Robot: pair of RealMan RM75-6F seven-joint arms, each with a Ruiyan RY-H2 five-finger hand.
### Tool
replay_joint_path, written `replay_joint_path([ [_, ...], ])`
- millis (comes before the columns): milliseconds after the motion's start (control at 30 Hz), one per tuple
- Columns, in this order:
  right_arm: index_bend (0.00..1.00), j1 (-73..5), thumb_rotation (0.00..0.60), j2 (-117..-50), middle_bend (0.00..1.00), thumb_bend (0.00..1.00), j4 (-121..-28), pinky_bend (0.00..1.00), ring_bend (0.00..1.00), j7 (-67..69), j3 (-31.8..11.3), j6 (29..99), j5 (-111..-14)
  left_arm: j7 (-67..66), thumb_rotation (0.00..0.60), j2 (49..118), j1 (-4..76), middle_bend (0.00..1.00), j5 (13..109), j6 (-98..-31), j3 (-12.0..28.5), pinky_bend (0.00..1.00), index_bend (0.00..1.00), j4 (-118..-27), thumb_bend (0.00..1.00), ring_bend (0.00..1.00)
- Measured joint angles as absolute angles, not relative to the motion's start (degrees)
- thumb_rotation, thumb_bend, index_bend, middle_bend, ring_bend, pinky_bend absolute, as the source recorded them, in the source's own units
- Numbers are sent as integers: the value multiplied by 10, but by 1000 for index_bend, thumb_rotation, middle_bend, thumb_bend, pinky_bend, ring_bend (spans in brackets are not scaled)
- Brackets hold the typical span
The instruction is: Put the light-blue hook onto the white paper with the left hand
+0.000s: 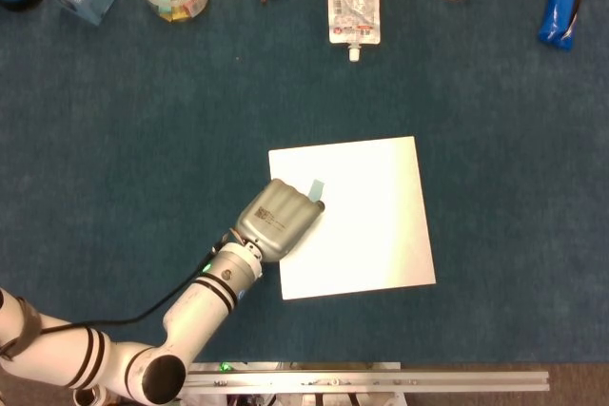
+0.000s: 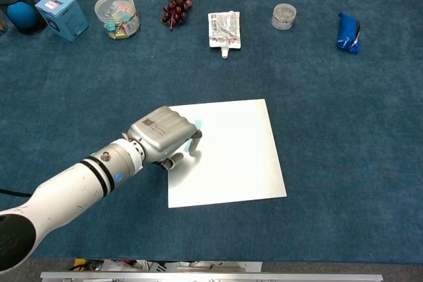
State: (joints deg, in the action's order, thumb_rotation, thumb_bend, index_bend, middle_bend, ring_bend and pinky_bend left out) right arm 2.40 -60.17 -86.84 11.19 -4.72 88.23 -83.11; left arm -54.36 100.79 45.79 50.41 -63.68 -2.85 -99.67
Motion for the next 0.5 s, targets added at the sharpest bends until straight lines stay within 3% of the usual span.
replay_joint_path([
  [500, 233, 18, 600, -602, 372, 351, -874, 303, 308, 105, -48, 879, -835, -493, 594, 941, 433, 933, 541, -659, -28, 1000, 428, -1038, 434, 973],
])
